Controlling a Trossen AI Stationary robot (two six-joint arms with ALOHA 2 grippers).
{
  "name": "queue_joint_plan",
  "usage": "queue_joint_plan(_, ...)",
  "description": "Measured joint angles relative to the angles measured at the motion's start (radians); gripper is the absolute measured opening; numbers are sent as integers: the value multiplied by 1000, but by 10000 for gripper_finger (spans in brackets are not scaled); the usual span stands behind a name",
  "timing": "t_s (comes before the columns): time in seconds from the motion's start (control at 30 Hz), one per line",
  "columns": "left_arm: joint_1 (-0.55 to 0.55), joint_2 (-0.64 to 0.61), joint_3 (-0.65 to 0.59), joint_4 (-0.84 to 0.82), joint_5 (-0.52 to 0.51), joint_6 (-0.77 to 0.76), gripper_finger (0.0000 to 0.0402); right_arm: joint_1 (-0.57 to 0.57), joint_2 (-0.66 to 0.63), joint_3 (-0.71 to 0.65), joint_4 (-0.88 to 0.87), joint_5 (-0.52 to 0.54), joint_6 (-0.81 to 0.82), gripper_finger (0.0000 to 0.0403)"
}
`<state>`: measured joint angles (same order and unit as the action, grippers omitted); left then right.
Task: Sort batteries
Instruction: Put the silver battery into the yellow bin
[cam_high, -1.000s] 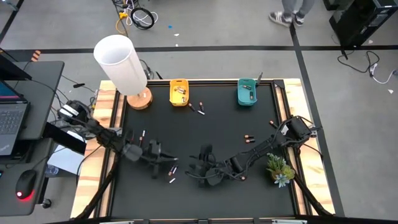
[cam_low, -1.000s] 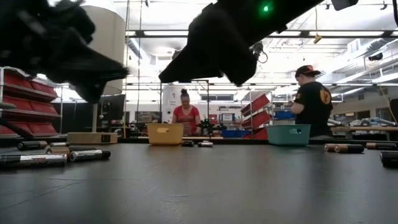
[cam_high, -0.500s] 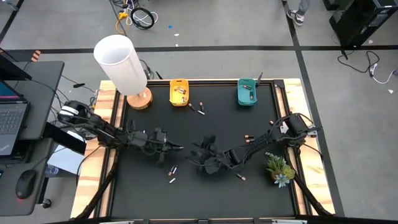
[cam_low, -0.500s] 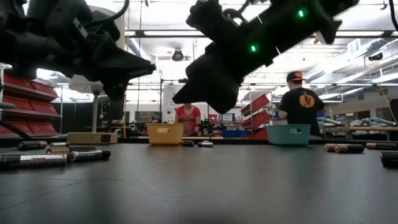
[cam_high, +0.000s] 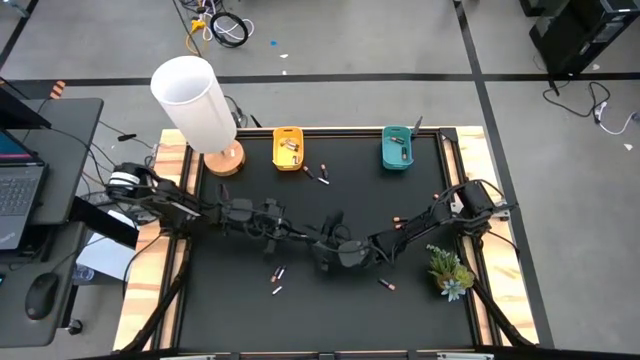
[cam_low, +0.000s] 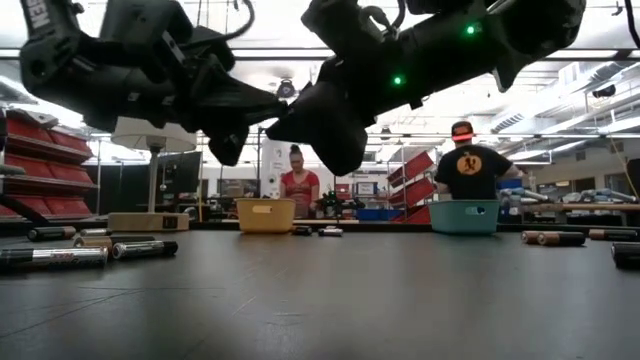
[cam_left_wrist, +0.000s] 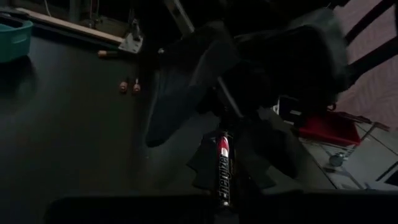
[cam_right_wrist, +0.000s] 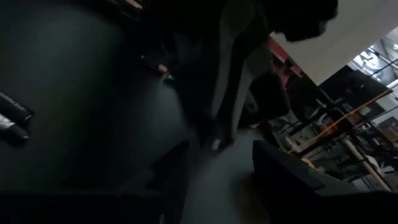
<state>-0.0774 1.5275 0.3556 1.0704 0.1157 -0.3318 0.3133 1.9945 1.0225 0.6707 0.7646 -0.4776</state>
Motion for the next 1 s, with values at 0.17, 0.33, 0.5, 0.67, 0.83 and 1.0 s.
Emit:
queue_joint_plan(0.17,26,56,34,0,30,3,29,-4,0,0,-1,-7,-40,183)
queue_joint_plan(0.33,41,70,44,3,78,3,29,1,0,0,-15,-1,-73,178)
queue_joint_plan(0.5,52,70,44,4,114,-9,40,6,0,0,-22,1,-91,161)
queue_joint_plan(0.67,61,70,43,0,127,-9,39,12,0,0,-21,5,-125,134)
queue_joint_plan(0.83,64,69,43,1,131,-10,39,20,0,0,-22,9,-129,96)
queue_joint_plan(1.0,64,68,43,4,136,-9,39,35,0,0,-24,22,-151,63)
